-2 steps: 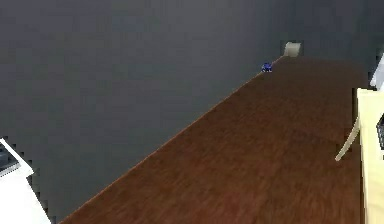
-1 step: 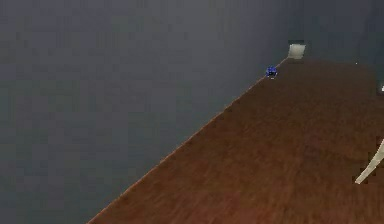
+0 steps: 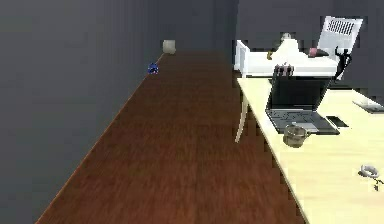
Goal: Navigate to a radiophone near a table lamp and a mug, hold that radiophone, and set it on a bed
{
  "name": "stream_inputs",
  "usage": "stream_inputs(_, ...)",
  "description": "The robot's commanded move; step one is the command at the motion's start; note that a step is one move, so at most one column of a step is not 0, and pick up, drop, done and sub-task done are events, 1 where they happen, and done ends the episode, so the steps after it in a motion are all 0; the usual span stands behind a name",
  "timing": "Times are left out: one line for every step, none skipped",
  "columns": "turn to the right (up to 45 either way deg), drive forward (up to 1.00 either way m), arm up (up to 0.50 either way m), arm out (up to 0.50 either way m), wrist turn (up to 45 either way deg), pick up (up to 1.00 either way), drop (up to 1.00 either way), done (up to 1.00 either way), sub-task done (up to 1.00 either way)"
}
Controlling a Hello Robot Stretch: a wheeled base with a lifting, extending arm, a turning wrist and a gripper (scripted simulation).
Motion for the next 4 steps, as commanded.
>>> stream_inputs(0.0,1.0,0.0,0.0,0.0,0.0,0.0,0.0,0.0)
stream_inputs(18.0,0.0,0.0,0.0,0.0,0.0,0.0,0.0,0.0)
stream_inputs(0.0,0.05,0.0,0.0,0.0,0.0,0.0,0.0,0.0)
stream_inputs(-45.0,0.0,0.0,0.0,0.0,0.0,0.0,0.0,0.0)
